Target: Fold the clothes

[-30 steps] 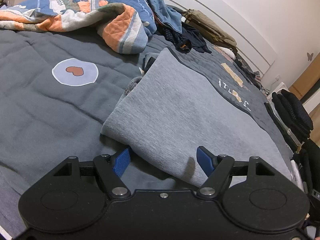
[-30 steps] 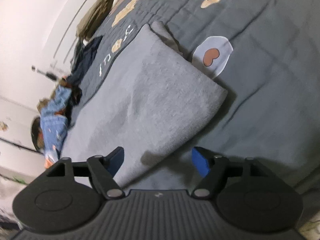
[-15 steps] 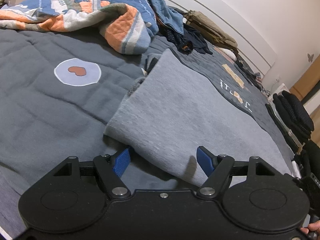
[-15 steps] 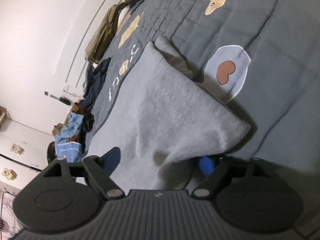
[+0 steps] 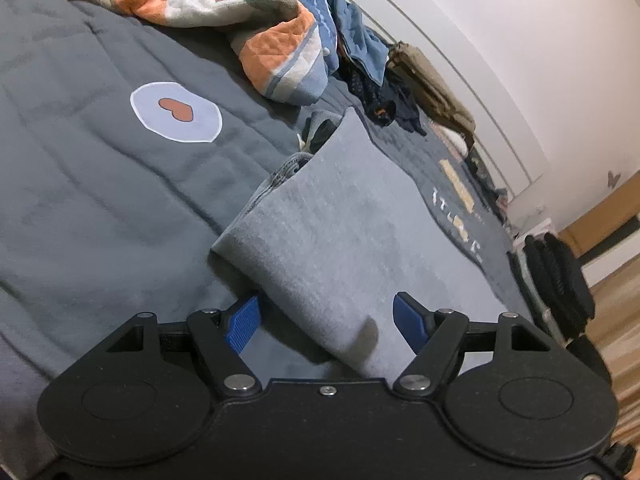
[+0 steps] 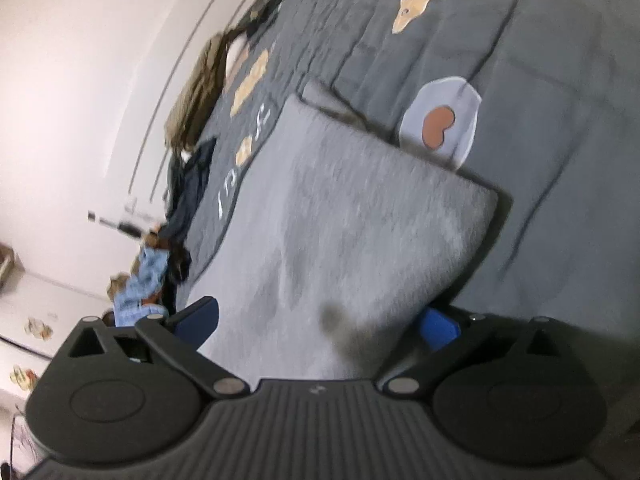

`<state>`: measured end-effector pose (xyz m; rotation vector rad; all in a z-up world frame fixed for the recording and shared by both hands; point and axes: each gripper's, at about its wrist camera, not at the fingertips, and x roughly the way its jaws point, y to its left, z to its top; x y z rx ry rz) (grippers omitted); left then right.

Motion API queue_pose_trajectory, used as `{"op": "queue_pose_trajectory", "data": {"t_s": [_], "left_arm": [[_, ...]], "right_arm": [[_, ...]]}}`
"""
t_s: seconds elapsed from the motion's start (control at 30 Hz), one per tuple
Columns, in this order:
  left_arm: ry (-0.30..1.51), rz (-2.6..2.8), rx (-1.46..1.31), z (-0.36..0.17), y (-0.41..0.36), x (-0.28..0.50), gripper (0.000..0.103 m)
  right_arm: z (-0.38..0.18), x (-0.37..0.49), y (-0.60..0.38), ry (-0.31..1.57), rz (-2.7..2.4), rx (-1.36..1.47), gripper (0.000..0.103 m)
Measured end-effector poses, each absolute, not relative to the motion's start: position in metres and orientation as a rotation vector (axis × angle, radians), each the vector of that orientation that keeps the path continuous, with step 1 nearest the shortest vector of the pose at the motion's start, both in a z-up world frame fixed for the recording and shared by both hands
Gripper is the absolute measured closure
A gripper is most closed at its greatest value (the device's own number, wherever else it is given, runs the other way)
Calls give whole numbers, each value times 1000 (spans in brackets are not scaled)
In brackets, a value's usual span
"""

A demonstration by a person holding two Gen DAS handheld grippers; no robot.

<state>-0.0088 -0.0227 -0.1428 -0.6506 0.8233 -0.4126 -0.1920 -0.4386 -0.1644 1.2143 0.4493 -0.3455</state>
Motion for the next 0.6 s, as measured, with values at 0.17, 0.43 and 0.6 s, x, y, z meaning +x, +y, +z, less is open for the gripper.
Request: {"op": "queue_pose_trajectory", "data": {"t_s": [0.17, 0.43, 0.6], "left_arm": [[802, -427, -714, -147, -20, -1, 34], [748, -425, -787, -148, -18, 8, 44], [754, -402, -759, -155, -20, 12, 46]], "right_arm": [[-170, -187, -441, 395, -341, 1196, 0], [-168, -201, -455, 289, -403, 1264, 0], [-168, -197, -453, 329, -402, 1184, 0]]}}
